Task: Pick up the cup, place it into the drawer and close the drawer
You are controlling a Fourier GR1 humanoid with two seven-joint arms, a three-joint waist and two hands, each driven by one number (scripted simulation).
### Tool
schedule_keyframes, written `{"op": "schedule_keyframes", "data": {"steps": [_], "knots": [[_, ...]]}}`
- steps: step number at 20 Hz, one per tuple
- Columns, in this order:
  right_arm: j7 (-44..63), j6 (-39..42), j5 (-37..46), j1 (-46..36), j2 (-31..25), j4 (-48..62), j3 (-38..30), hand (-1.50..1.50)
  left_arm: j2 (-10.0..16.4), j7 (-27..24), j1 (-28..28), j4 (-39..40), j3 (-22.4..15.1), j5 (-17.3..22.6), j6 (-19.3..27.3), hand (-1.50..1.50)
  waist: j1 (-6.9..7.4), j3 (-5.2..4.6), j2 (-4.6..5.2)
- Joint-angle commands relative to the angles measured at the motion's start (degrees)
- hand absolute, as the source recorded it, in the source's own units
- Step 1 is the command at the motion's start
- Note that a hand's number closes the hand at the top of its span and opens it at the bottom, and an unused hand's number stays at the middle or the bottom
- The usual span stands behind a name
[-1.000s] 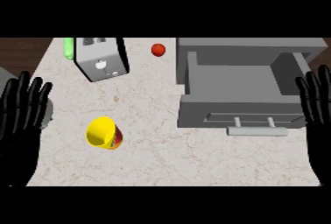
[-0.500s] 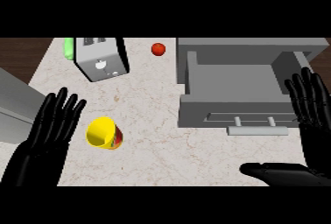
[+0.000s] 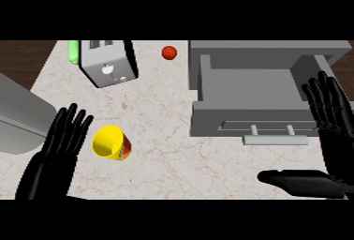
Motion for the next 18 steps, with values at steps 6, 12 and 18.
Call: {"op": "schedule_keyframes", "data": {"steps": [6, 12, 18], "knots": [[0.6, 2.4, -3.2, -2.6, -2.1, 2.3, -4.3, -1.50, 1.5, -8.9, 3.2, 11.2, 4.7, -4.4, -0.9, -1.50, 0.03, 0.01, 0.02], [-4.1, 3.4, -1.9, 2.1, -0.9, 1.3, -2.5, -1.50, 3.1, -19.0, -3.4, 29.9, 10.0, -7.3, -0.5, -1.50, -0.46, -0.01, 0.10], [0.5, 3.1, -2.5, -1.9, -1.5, 1.6, -4.1, -1.50, 2.6, -23.3, -6.6, 39.8, 11.0, -9.1, 1.2, -1.50, -0.17, 0.01, 0.02]]}}
